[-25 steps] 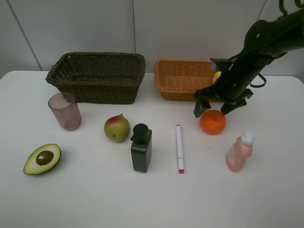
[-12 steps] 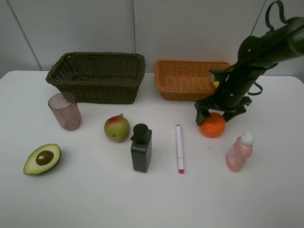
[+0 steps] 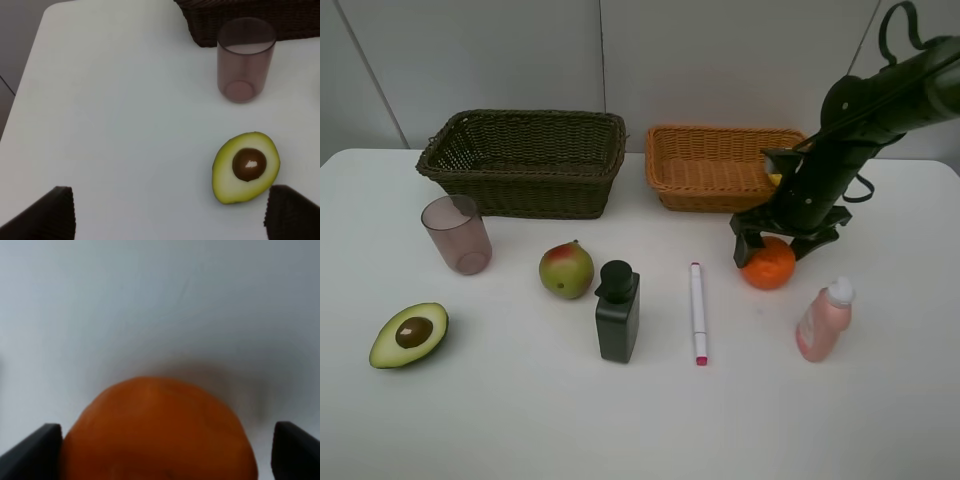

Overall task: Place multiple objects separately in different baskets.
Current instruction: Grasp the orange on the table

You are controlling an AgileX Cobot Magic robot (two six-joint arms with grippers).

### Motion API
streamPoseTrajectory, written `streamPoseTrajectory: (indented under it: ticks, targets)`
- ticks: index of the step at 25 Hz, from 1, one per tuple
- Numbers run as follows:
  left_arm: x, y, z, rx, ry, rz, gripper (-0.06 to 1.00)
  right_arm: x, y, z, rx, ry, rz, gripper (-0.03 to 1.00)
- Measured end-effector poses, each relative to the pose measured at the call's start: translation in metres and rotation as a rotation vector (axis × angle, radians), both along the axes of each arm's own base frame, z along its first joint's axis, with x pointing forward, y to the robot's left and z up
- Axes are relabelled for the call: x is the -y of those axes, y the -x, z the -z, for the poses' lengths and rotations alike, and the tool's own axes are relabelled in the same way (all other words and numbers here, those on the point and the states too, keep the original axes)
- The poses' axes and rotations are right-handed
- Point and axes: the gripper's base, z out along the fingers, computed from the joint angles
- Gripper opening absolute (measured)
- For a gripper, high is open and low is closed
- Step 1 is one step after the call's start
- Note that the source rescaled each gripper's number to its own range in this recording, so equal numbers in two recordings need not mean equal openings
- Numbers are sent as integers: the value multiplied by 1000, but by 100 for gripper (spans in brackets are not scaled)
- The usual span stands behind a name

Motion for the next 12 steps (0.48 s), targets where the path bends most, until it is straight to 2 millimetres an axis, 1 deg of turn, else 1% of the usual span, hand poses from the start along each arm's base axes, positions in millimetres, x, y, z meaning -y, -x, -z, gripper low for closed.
streamPoseTrajectory:
  ticks: [1, 2, 3, 12]
  targets:
    - [0, 0, 0, 0, 0, 0, 100, 0, 1, 0, -9, 1, 0, 79]
    - [0, 0, 0, 0, 0, 0, 100, 0, 2, 0, -17, 3, 0, 73]
    - [0, 0, 0, 0, 0, 0, 100, 0, 2, 0, -20, 3, 2, 71]
    - [0, 0, 0, 0, 0, 0, 100, 0, 2, 0, -21, 3, 2, 71]
